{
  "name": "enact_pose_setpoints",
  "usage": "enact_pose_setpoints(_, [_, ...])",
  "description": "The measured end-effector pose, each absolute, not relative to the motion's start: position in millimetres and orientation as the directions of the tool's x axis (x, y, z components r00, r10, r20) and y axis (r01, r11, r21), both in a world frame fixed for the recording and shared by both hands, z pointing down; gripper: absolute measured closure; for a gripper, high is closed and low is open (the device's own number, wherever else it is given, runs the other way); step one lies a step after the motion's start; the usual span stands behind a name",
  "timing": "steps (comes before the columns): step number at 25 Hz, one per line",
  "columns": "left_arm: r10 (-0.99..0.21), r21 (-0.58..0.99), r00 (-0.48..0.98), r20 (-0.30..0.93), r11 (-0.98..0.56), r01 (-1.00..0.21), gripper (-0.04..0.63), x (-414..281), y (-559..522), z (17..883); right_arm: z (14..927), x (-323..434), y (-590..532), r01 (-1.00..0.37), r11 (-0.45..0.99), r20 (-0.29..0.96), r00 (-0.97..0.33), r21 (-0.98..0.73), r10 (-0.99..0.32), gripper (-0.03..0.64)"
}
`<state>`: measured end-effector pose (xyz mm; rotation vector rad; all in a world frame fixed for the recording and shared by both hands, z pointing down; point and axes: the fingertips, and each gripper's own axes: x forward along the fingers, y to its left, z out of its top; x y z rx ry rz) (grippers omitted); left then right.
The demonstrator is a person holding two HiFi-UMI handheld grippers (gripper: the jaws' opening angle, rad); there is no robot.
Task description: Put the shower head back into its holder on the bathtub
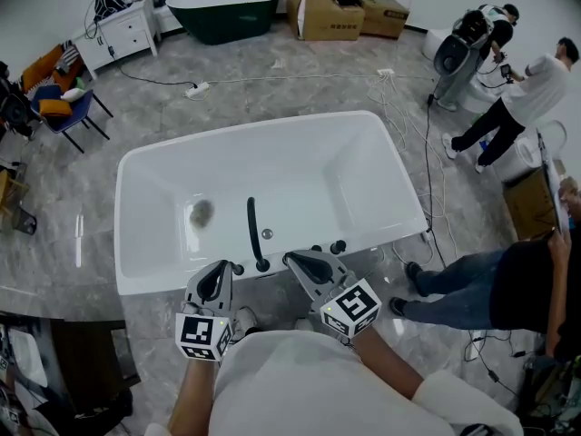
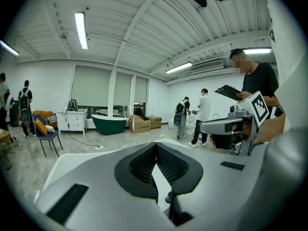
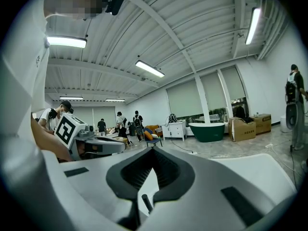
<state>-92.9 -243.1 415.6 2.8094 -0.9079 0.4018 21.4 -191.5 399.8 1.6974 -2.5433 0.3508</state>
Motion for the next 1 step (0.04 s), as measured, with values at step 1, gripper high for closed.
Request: enact_pose_setpoints(1, [-0.548, 0.069, 0.781, 0.301, -0.804, -0.59, 0.583, -93.2, -242.8, 415.4, 399.9, 21.2, -191.6, -0.918, 0.365, 0.179, -0.389, -0.153, -0.904, 0.6])
